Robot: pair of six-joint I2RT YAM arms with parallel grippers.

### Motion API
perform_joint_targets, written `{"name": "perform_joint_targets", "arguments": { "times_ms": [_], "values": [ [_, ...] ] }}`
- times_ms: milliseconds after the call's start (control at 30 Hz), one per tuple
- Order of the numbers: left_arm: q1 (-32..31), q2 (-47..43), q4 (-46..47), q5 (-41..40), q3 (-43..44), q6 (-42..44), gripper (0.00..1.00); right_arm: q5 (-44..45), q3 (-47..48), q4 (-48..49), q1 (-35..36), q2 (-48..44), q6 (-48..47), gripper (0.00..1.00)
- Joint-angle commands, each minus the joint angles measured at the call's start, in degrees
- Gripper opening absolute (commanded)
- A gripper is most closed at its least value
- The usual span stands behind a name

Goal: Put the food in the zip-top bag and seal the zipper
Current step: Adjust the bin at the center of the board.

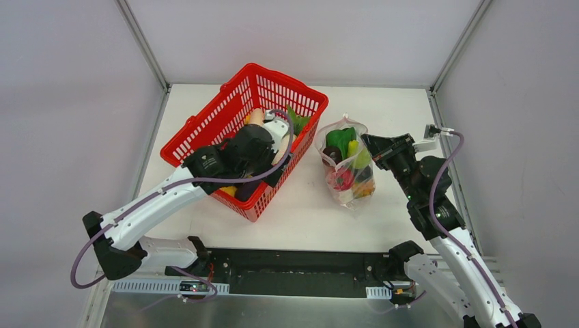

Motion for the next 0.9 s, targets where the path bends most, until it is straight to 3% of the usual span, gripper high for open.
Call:
{"name": "perform_joint_targets", "arguments": {
  "times_ms": [0, 267, 467, 733, 867],
  "values": [
    [4.05, -7.07, 5.57, 0.14, -2.72, -4.16, 0.99, 0.99, 1.44, 2.44, 0.21, -1.05, -1.12, 0.0],
    [15.75, -15.51, 9.03, 0.81, -11.37, -12.73, 0.99, 0.8, 1.26, 2.39, 0.15, -1.11, -0.84, 0.0],
    [16.52, -15.73, 9.96, 4.64, -11.67, -12.51, 0.99, 0.24, 1.23, 2.54, 0.2, -0.4, -0.34, 0.0],
    [16.52, -15.0, 11.28, 18.3, -8.87, -10.5, 0.99, -0.24, 1.48, 2.52, 0.17, -0.66, -0.94, 0.0],
    [16.52, -15.83, 11.45, 20.36, -6.93, -11.27, 0.99, -2.28, 2.08, 2.33, 0.19, -0.37, -2.17, 0.0]
  ]
}}
